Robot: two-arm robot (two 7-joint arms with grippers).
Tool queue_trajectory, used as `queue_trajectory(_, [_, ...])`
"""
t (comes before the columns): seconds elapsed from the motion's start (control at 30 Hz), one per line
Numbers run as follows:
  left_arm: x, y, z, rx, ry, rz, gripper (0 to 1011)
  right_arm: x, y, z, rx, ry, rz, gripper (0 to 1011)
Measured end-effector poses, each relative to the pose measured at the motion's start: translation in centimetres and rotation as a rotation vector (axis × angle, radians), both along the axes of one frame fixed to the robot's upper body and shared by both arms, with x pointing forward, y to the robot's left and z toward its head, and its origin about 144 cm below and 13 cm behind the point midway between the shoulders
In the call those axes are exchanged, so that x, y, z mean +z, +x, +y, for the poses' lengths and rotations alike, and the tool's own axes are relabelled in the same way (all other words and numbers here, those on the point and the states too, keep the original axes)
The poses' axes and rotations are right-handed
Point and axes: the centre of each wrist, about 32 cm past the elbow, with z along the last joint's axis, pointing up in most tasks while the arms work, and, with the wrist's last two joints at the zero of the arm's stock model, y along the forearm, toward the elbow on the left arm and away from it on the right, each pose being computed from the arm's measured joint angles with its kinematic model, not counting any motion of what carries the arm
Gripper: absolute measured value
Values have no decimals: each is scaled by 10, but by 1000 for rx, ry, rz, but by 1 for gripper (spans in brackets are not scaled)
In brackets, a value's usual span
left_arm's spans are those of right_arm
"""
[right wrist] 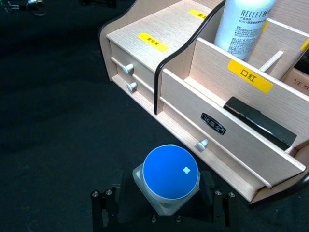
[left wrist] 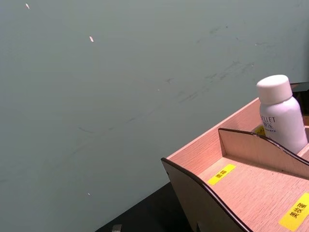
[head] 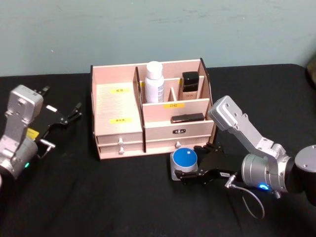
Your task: Pick up the facial cleanser and watermelon frost from the table and place them into the tiered storage box.
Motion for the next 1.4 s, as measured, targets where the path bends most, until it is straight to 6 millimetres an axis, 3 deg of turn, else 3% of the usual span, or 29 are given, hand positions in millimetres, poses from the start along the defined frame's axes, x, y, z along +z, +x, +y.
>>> queue_trajectory(1.27, [0, 0, 0, 0, 0, 0, 1010, -8, 12, 2, 4, -17, -6, 1000])
queue_trajectory(1.4, [0, 0, 0, 0, 0, 0, 1010, -8, 12, 1, 4, -17, -6, 933])
